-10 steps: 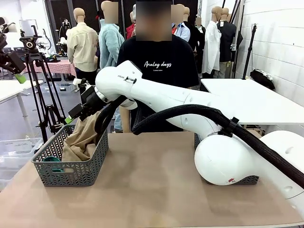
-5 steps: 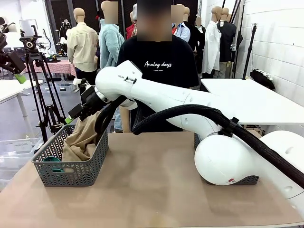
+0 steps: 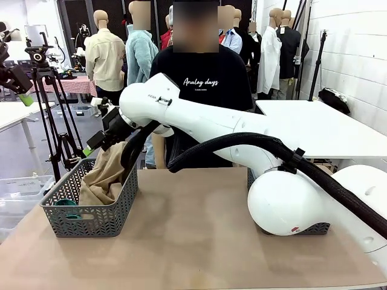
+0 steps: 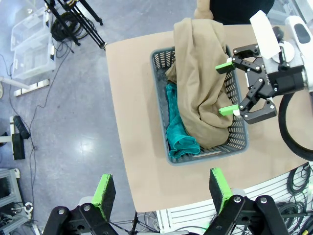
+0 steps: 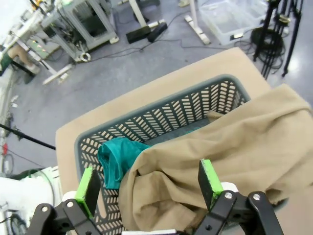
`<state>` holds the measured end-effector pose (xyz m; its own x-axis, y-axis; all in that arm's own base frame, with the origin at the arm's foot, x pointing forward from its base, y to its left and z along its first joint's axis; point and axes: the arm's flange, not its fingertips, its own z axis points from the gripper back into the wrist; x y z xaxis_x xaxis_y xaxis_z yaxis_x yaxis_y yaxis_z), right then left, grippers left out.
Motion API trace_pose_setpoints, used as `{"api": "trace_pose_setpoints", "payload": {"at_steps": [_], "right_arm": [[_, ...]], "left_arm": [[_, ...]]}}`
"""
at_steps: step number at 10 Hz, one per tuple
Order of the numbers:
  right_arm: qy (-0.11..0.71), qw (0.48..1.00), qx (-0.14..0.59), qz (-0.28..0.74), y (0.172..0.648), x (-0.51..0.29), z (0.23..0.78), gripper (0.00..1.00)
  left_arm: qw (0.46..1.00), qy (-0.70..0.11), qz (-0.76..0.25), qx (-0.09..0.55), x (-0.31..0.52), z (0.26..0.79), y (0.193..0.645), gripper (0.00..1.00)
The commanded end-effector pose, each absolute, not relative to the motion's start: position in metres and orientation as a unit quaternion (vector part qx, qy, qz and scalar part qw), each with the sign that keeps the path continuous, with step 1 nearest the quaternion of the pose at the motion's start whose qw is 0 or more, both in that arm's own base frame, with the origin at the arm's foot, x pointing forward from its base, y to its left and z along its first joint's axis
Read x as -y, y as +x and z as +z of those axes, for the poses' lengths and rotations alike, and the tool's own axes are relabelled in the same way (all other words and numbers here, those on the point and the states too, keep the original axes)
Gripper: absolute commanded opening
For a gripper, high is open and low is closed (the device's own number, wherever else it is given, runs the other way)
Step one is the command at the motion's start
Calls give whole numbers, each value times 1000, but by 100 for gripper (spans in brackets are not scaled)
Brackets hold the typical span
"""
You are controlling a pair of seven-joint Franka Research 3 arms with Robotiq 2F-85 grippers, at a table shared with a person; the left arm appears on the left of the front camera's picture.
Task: Sort the tops and bottoms.
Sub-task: Sort the clothes according to human instructions.
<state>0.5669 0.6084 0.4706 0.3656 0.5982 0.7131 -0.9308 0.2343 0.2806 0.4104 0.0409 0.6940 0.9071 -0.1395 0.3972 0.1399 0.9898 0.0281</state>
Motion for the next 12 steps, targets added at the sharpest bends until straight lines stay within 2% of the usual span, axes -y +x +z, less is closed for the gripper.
{"api": "trace_pose_setpoints", "payload": {"at_steps": [1, 6, 12], "right_arm": [[287, 767, 267, 507, 521, -576, 500, 100], [211, 830, 320, 405, 463, -473, 580, 100], [190, 886, 327, 269, 385, -382, 601, 100]], "left_arm": [[976, 0, -73, 206, -43, 695, 410, 100], [976, 0, -73, 206, -43, 695, 410, 100], [976, 0, -73, 206, -43, 695, 410, 100]]}}
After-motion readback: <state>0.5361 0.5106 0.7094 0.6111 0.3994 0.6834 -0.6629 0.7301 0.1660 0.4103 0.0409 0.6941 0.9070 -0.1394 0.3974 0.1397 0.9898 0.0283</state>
